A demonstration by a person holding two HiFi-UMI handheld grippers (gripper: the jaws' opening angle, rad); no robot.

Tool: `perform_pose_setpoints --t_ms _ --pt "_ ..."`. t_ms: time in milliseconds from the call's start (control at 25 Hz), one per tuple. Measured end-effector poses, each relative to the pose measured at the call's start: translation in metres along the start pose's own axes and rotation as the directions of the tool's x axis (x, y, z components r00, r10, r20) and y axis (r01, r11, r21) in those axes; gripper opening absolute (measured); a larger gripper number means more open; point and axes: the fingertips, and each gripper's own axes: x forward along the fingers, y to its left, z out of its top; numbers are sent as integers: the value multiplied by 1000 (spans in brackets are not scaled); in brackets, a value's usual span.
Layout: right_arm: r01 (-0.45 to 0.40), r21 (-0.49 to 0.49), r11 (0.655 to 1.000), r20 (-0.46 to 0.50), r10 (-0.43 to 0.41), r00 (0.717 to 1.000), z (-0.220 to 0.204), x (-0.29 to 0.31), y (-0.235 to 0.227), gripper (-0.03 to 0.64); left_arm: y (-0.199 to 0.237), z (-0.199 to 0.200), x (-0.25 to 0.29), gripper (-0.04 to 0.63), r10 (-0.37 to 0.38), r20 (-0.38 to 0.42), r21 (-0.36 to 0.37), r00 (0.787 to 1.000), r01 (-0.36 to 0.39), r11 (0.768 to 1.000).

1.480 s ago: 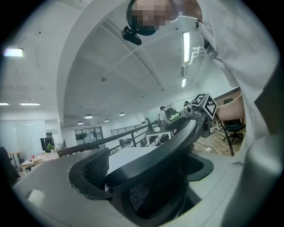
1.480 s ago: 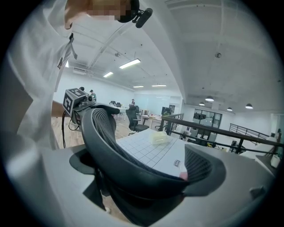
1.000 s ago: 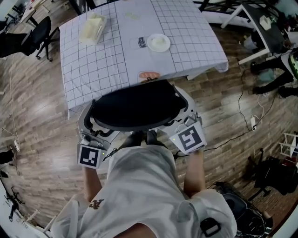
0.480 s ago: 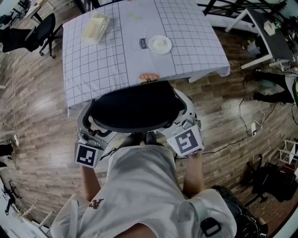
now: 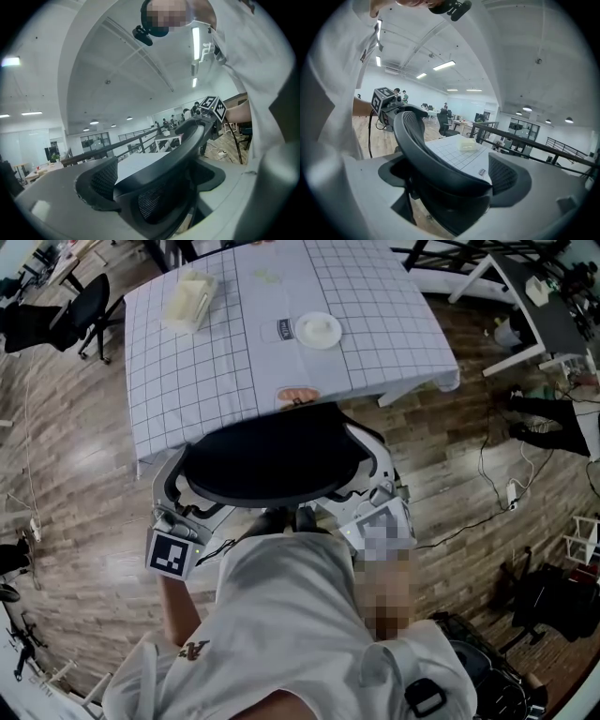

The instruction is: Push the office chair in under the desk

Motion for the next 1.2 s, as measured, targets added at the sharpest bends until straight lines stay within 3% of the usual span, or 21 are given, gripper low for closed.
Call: perform_pose_setpoints --t_ms 440,560,920,1000,1080,1200 --pt "-41 20 999 108 39 993 15 -47 16 417 1 16 -30 451 -45 67 -46 997 49 998" --pt "-63 54 997 139 55 989 23 -62 19 367 -7 17 -32 350 -76 62 -41 995 78 996" --pt "4 52 999 250 -17 968 58 -67 12 80 -10 25 -45 238 -80 66 -79 995 85 993" --pt "25 73 997 272 -44 961 65 -65 8 34 -5 31 -51 171 -52 101 -120 994 64 991" --pt "43 83 996 289 -66 955 70 -62 6 17 6 41 -57 3 7 172 -167 985 22 986" --pt "76 91 993 307 -100 946 79 -58 1 2 18 52 -57 3 67 216 -186 974 -26 982"
